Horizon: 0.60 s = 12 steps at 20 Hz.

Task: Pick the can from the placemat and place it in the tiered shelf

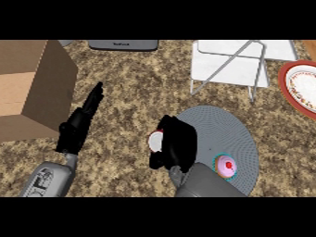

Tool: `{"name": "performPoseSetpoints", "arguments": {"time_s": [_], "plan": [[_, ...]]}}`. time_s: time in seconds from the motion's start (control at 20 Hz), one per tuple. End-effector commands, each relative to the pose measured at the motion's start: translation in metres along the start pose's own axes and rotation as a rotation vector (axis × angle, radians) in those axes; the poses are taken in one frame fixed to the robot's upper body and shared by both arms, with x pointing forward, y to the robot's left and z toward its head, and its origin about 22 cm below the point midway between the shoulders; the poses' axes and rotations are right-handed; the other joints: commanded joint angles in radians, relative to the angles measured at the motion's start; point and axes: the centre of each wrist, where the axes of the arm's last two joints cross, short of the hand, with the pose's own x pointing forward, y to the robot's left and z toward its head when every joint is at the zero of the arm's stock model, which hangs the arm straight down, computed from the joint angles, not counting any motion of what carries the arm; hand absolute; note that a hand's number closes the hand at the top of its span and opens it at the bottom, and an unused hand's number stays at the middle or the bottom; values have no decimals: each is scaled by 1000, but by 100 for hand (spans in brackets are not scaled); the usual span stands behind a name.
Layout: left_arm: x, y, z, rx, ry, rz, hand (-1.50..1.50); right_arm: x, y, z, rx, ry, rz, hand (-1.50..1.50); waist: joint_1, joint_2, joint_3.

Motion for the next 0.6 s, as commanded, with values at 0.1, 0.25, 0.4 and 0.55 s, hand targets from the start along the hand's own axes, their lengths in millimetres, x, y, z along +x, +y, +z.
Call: {"name": "performPoseSetpoints", "arguments": {"time_s": [0.1, 0.25, 0.4, 0.55], "plan": [[2, 3, -7, -15, -3, 3, 0, 41, -16, 17, -39, -95, -231, 150, 9, -1, 1], [11, -3, -12, -7, 6, 6, 0, 61, -43, 23, -122, -174, -352, 150, 2, -7, 0], [-9, -1, 1, 6, 21, 2, 0, 76, -55, 39, -186, -220, -360, 150, -9, -12, -1], [-5, 8, -4, 34, 19, -13, 0, 92, -88, 45, -247, -225, -390, 150, -30, -18, -1]]}}
